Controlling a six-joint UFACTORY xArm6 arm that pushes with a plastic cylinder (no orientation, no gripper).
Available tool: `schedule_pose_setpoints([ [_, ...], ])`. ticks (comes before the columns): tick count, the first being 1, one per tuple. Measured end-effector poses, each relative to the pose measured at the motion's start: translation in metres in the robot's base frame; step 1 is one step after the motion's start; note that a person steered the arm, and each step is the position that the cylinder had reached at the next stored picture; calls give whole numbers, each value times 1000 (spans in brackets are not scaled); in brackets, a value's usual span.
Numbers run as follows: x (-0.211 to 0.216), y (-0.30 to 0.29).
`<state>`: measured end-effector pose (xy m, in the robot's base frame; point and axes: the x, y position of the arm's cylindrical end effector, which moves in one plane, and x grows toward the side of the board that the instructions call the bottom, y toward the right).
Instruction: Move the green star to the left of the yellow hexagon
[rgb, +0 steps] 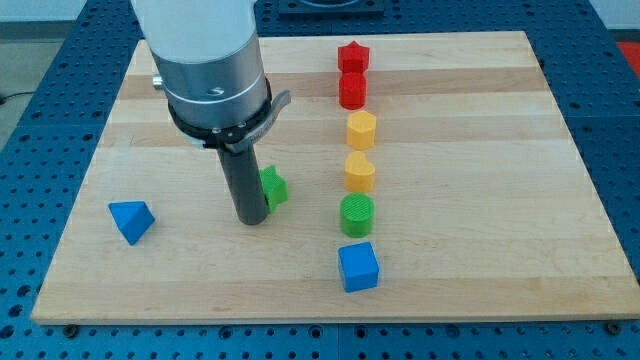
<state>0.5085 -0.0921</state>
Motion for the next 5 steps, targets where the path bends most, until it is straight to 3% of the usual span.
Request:
schedule_pose_setpoints([
  [5,-14,14],
])
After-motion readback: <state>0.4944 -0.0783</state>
